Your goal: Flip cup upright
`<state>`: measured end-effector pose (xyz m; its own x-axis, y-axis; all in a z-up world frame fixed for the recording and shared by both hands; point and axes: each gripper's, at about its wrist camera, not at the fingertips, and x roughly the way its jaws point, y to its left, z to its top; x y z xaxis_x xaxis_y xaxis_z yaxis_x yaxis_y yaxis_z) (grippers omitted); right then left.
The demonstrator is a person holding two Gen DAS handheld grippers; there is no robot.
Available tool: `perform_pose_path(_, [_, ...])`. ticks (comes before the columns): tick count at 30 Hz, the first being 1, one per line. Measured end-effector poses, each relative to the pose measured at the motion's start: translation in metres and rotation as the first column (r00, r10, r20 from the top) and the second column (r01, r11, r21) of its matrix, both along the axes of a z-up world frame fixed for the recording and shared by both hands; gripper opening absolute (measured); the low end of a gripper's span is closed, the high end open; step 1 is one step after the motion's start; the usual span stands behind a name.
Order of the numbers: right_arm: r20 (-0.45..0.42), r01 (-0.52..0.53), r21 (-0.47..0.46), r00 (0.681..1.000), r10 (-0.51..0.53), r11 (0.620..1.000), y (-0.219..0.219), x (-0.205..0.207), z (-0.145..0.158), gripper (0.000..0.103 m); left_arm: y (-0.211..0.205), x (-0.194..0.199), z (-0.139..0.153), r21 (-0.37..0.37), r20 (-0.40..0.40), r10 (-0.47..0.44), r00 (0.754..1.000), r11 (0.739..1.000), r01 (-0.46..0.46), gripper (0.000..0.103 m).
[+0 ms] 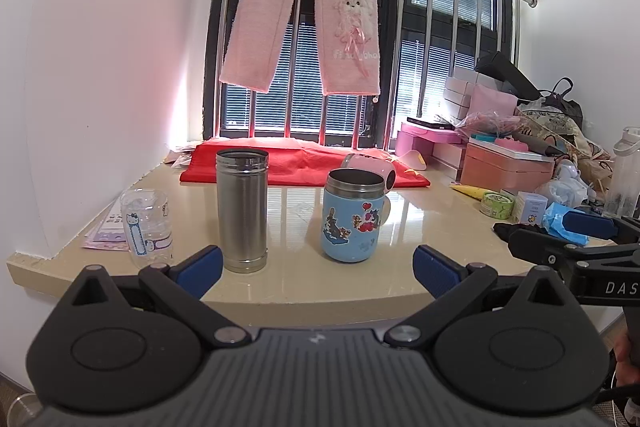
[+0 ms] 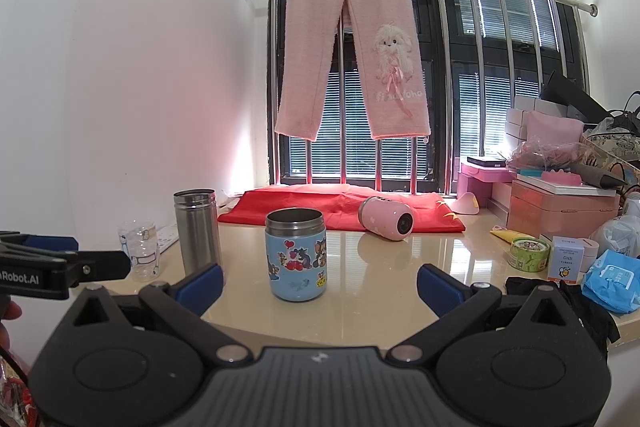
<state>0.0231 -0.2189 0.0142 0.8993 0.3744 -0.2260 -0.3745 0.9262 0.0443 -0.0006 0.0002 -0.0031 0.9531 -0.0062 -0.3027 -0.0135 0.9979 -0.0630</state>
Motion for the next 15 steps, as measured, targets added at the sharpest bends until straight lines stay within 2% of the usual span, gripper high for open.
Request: perform_pose_path(15, [0.000,0.000,0.000,1.000,0.000,1.000,0.0008,-0.0002,0.0004,0.103,0.0000,0.0003,-0.0006,0.000,0.001,0.000,1.000,1.000,0.000,0.103])
